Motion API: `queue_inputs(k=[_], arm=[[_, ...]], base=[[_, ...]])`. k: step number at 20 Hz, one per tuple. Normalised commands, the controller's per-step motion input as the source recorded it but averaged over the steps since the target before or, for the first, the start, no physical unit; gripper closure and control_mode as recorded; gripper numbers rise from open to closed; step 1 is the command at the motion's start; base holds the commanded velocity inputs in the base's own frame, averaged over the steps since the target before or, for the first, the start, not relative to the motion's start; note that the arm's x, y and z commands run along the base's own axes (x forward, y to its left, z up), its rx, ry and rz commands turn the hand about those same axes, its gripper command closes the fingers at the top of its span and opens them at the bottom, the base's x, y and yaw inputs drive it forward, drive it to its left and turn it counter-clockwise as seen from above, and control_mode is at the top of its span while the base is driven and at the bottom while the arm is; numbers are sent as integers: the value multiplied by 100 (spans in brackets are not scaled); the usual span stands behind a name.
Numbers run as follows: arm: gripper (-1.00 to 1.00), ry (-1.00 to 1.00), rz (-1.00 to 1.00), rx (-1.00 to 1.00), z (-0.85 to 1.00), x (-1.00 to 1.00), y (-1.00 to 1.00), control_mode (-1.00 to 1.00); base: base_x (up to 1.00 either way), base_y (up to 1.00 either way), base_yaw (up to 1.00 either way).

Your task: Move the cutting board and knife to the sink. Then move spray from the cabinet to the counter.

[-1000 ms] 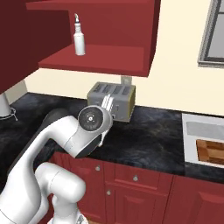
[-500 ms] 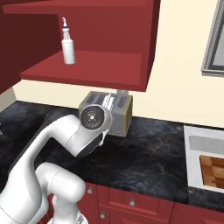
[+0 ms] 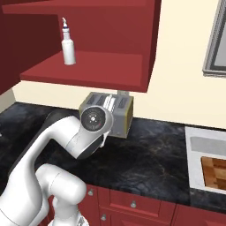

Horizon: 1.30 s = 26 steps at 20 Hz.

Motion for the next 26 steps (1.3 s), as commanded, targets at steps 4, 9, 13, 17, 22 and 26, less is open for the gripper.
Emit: queue_inputs(k=[4, 9, 13, 17, 22, 26], arm=[[-100, 0, 0, 0, 0, 0, 0, 100], [-100, 0, 0, 0, 0, 0, 0, 100], [-100, 0, 0, 0, 0, 0, 0, 100], [-100, 0, 0, 0, 0, 0, 0, 100], [-100, 0, 0, 0, 0, 0, 0, 100], [-100, 0, 0, 0, 0, 0, 0, 100]], base=[[50, 100, 21], [56, 100, 43], [62, 100, 48], [28, 89, 10], [13, 41, -4], [1, 7, 0]])
